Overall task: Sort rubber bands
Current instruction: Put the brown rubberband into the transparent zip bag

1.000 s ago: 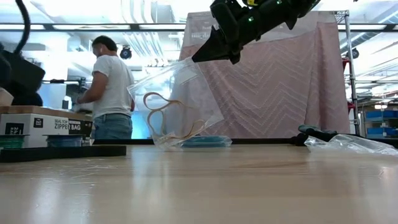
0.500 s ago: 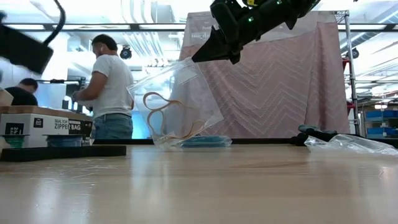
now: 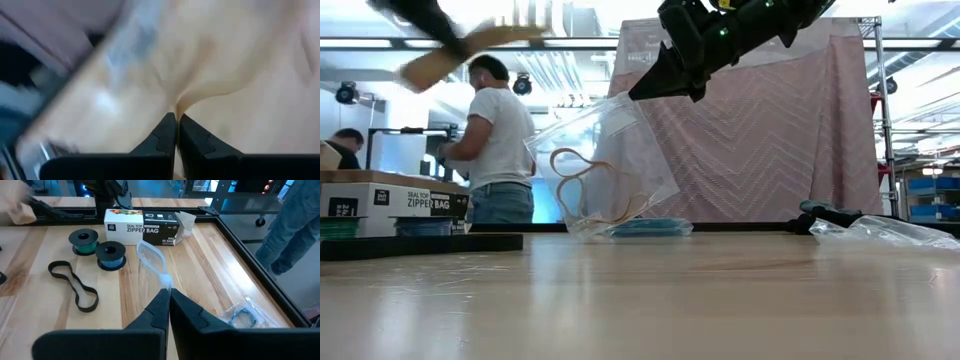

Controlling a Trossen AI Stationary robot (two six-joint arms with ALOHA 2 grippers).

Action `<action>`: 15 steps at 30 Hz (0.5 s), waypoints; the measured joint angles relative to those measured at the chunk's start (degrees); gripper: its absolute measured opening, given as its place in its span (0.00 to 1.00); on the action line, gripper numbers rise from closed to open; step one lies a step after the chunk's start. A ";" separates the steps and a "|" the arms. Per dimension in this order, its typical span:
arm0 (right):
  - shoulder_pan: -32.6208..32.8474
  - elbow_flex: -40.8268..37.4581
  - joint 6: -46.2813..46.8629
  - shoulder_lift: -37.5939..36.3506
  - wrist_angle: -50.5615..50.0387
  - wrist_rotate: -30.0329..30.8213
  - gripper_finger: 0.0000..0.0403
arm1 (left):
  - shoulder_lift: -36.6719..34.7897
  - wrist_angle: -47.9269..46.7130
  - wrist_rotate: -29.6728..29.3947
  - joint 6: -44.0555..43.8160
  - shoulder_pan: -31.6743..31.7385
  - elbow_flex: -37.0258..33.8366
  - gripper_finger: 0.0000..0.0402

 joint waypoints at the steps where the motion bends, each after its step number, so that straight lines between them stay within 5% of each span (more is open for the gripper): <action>1: 0.00 0.00 0.00 0.00 0.00 0.00 0.00 | -0.18 -0.04 -4.41 -0.04 0.00 -0.03 0.00; 6: 0.00 0.00 0.00 0.00 0.02 -0.01 0.00 | -0.52 0.38 -24.83 -8.94 1.63 -3.12 0.00; 11: 0.00 0.00 -0.55 -0.02 0.02 -0.02 0.00 | -0.68 0.92 -26.65 -9.11 7.37 -7.39 0.00; 15: 0.00 0.00 -0.58 -0.15 0.23 -0.02 0.00 | -0.72 2.67 -27.16 0.01 13.09 -9.56 0.00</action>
